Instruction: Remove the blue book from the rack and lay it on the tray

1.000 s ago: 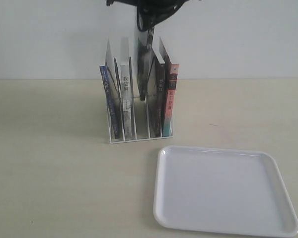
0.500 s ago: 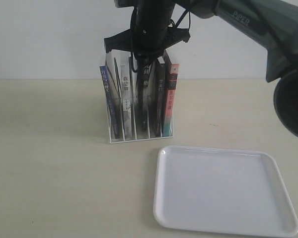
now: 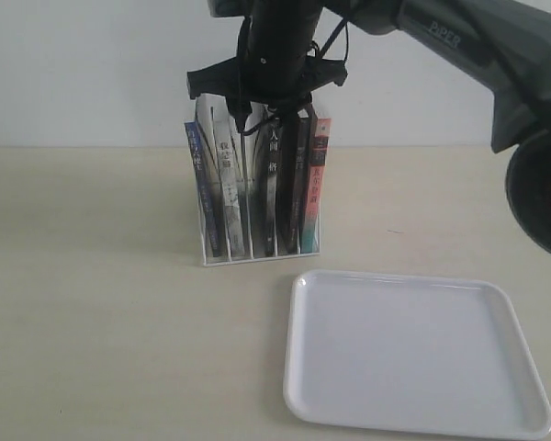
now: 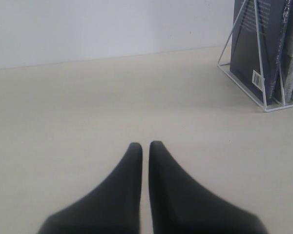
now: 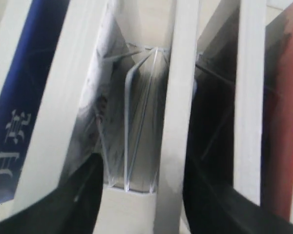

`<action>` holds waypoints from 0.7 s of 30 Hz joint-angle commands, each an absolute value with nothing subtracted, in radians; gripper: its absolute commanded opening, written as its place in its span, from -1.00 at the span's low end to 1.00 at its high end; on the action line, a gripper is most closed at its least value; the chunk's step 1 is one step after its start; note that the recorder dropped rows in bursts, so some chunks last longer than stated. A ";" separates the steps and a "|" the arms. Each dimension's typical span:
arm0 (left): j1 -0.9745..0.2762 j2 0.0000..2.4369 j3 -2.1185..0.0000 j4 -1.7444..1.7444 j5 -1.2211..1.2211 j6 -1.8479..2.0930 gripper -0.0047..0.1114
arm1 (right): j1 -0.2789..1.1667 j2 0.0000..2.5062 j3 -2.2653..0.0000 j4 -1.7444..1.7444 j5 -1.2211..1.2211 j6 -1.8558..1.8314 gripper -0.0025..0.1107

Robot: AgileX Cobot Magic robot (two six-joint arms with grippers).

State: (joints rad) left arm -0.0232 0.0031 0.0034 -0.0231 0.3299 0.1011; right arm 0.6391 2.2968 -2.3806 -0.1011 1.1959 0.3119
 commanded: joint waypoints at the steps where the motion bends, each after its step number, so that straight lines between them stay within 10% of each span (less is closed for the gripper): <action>1: -0.021 0.000 0.000 -0.026 0.314 0.105 -0.84 | 0.638 2.212 -2.385 -0.108 1.183 0.305 -0.13; 21: -0.021 0.000 0.000 -0.026 0.314 0.105 -0.84 | 0.740 2.150 -2.385 0.069 1.065 0.228 -0.32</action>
State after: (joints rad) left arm -0.0232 0.0031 0.0034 -0.0231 0.3299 0.1011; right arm 0.7352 2.1383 -2.3826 0.0817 1.0772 0.2358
